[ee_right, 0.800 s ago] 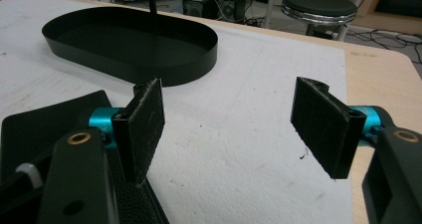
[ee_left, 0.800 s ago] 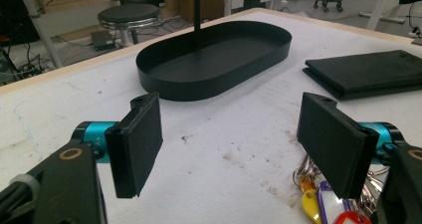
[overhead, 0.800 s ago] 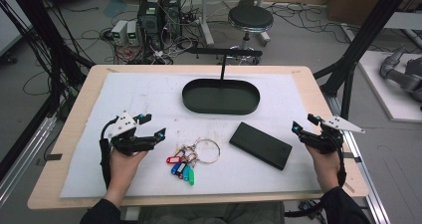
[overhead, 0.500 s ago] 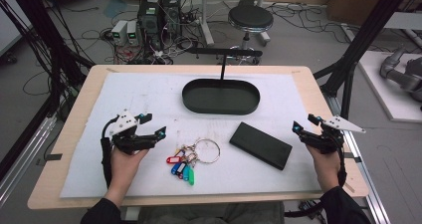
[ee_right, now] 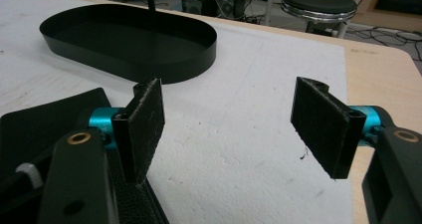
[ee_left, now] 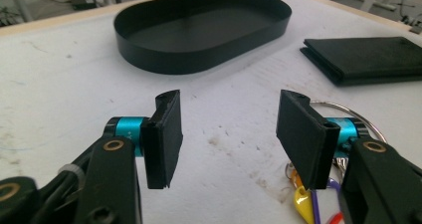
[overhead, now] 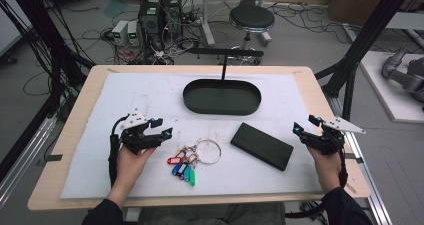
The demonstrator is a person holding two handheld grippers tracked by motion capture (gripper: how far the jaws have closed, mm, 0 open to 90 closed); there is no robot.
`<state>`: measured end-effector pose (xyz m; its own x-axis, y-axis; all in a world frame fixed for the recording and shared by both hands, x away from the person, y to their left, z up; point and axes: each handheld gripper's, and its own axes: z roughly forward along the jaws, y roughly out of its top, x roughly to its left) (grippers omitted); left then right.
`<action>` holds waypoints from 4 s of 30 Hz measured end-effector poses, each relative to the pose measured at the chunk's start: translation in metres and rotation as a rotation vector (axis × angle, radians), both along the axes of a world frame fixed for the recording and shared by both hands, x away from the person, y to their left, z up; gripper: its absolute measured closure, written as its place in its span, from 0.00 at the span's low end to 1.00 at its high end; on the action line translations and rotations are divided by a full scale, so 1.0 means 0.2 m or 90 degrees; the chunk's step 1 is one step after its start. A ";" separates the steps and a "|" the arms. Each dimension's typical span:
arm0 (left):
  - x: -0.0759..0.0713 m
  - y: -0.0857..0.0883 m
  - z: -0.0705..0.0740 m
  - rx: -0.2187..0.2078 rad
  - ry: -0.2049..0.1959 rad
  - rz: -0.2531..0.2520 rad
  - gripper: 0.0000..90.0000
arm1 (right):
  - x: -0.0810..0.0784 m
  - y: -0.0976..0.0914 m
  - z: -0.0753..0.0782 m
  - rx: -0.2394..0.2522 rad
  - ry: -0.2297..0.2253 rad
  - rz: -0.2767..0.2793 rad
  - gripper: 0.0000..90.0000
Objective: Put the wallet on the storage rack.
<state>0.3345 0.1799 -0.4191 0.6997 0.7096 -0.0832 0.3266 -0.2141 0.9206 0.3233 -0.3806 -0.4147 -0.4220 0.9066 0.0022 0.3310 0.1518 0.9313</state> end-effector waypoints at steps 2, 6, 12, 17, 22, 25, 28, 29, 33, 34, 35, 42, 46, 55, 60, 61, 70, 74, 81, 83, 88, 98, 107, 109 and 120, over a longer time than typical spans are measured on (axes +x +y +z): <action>0.00 -0.01 -0.01 0.008 0.008 -0.008 0.49 | 0.00 0.00 0.00 0.001 -0.001 0.002 0.33; 0.00 -0.04 -0.01 0.019 0.006 -0.010 0.48 | -0.03 0.01 0.00 0.006 0.001 0.054 0.34; -0.01 -0.02 0.00 0.009 -0.007 0.002 0.47 | -0.10 0.05 -0.01 -0.020 0.001 0.160 0.37; 0.00 0.01 0.01 -0.006 -0.020 0.020 0.45 | -0.19 0.09 -0.04 -0.079 0.019 0.255 0.41; 0.01 0.02 0.02 -0.016 -0.025 0.032 0.44 | -0.24 0.10 -0.09 -0.142 0.032 0.295 0.43; 0.01 0.03 0.02 -0.025 -0.029 0.036 0.44 | -0.25 0.12 -0.11 -0.175 0.042 0.323 0.44; 0.01 0.03 0.02 -0.021 -0.028 0.039 0.44 | -0.27 0.15 -0.13 -0.217 0.050 0.345 0.45; 0.01 0.02 0.02 -0.020 -0.028 0.038 0.43 | -0.27 0.18 -0.15 -0.250 0.055 0.358 0.45; 0.01 0.02 0.02 -0.017 -0.022 0.035 0.43 | -0.28 0.22 -0.18 -0.332 0.038 0.361 0.44; 0.01 0.02 0.02 -0.017 -0.022 0.035 0.43 | -0.28 0.22 -0.18 -0.332 0.038 0.361 0.44; 0.00 0.02 0.02 -0.019 -0.020 0.034 0.42 | -0.28 0.23 -0.18 -0.359 0.023 0.357 0.51; -0.01 0.01 0.02 -0.024 -0.022 0.029 0.42 | -0.28 0.23 -0.15 -0.364 0.017 0.355 0.80; -0.01 0.00 0.02 -0.026 -0.022 0.026 0.42 | -0.27 0.22 -0.13 -0.335 0.022 0.351 0.89; -0.01 -0.03 0.03 -0.028 -0.034 0.010 0.42 | -0.24 0.12 -0.02 -0.062 0.036 0.368 0.91; -0.01 -0.04 0.03 -0.024 -0.035 0.006 0.42 | -0.21 0.08 -0.01 -0.008 0.037 0.333 0.90; -0.02 -0.04 0.03 -0.024 -0.034 0.006 0.42 | -0.20 0.07 -0.01 0.003 0.036 0.324 0.90; -0.02 -0.05 0.03 -0.017 -0.032 0.004 0.42 | -0.16 0.05 0.00 0.032 0.031 0.261 0.81; -0.02 -0.05 0.03 -0.014 -0.030 0.008 0.42 | -0.15 0.05 0.01 0.031 0.029 0.233 0.69; -0.02 -0.05 0.02 -0.008 -0.025 0.013 0.42 | -0.14 0.05 0.01 0.020 0.016 0.198 0.58; -0.02 -0.05 0.02 -0.006 -0.025 0.013 0.42 | -0.14 0.05 0.01 0.005 0.008 0.191 0.58; -0.02 -0.07 0.02 -0.005 -0.025 0.004 0.42 | -0.16 0.07 0.02 -0.023 -0.014 0.199 0.69; -0.02 -0.08 0.01 0.001 -0.021 0.005 0.42 | -0.16 0.08 0.01 -0.044 -0.033 0.210 0.61; -0.02 -0.08 0.01 0.003 -0.020 0.004 0.42 | -0.18 0.10 0.01 -0.102 -0.067 0.205 0.64; -0.02 -0.08 0.01 0.004 -0.020 0.003 0.42 | -0.19 0.10 0.00 -0.112 -0.077 0.206 0.64; -0.02 -0.08 0.00 0.005 -0.017 -0.001 0.42 | -0.16 0.10 -0.02 -0.139 -0.063 0.169 0.56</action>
<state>0.3302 0.1631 -0.4181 0.7029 0.7088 -0.0593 0.3014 -0.2213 0.9275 0.2906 -0.3612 -0.4183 -0.6317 0.7396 -0.2321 0.1634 0.4197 0.8928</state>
